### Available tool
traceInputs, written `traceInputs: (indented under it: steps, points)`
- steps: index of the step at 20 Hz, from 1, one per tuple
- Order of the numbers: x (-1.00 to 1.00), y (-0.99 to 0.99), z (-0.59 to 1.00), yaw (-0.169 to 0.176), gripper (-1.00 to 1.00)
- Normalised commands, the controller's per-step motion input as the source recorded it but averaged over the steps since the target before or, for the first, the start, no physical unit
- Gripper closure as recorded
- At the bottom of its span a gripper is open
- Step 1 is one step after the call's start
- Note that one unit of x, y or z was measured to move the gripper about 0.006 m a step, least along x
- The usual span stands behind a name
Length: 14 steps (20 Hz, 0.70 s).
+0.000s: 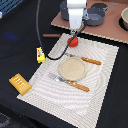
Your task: Interact with the objects in diverse but meaningful ways.
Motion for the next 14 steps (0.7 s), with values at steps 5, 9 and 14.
traceInputs:
  steps: [5,9,14]
  points:
    - [0.17,0.02,-0.34,0.021,-1.0]
    - [0.17,0.05,-0.33,0.029,-1.0]
    - [0.16,0.09,-0.29,0.031,-1.0]
